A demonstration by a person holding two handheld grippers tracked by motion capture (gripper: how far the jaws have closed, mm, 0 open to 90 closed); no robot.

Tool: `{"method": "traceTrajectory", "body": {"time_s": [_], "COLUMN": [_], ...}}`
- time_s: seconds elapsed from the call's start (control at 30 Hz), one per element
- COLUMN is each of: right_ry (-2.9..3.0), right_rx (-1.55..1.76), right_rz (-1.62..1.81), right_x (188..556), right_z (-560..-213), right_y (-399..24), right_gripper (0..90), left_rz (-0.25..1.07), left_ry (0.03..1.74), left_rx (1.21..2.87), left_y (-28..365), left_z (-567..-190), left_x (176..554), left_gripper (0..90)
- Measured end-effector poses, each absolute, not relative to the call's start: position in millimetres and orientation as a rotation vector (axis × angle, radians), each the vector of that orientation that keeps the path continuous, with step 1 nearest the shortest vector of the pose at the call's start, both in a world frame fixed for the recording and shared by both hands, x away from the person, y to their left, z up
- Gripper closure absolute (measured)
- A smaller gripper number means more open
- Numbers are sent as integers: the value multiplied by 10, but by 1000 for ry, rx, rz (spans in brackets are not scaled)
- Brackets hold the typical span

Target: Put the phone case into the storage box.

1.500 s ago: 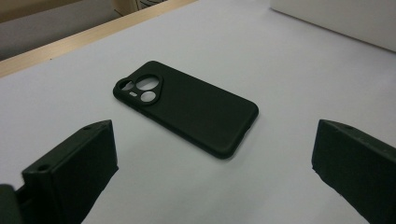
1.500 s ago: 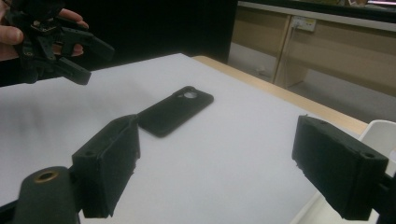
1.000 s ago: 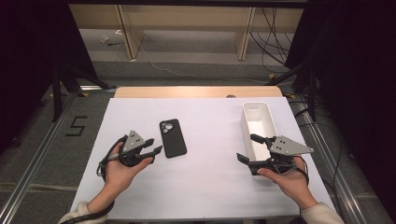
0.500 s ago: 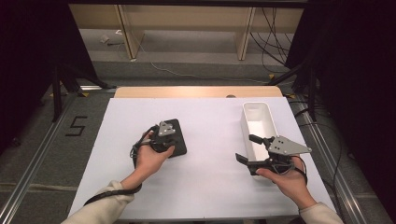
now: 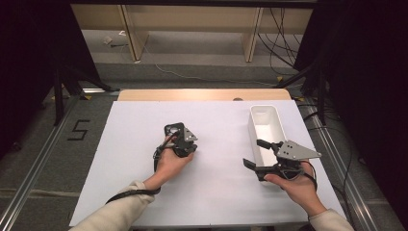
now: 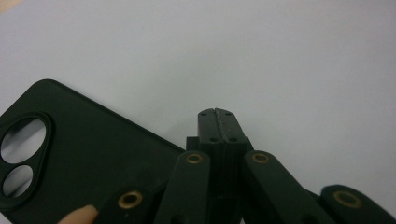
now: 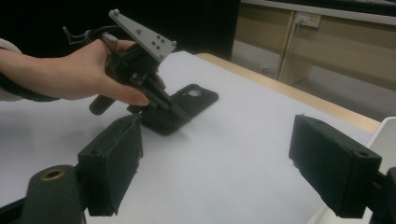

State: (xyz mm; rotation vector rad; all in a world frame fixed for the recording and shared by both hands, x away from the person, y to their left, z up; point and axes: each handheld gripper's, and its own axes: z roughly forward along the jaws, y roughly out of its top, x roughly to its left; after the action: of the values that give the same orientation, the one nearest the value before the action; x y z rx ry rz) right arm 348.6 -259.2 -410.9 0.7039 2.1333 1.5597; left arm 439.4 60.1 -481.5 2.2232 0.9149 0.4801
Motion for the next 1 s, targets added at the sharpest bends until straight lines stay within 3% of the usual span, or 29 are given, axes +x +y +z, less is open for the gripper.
{"method": "traceTrajectory", "body": {"time_s": [0.47,1.0], "right_ry": [2141,2141], "right_rx": [709,716], "right_rz": [1566,1567], "right_x": [3491,3490], "right_z": [-4122,-4125], "right_y": [-2593,-2600], "right_gripper": [187,187], "left_rz": [437,407], "left_ry": [907,936], "left_rx": [2281,2348], "left_y": [583,852], "left_z": [-4860,-4808], "left_x": [4429,4319], "left_gripper": [898,898]}}
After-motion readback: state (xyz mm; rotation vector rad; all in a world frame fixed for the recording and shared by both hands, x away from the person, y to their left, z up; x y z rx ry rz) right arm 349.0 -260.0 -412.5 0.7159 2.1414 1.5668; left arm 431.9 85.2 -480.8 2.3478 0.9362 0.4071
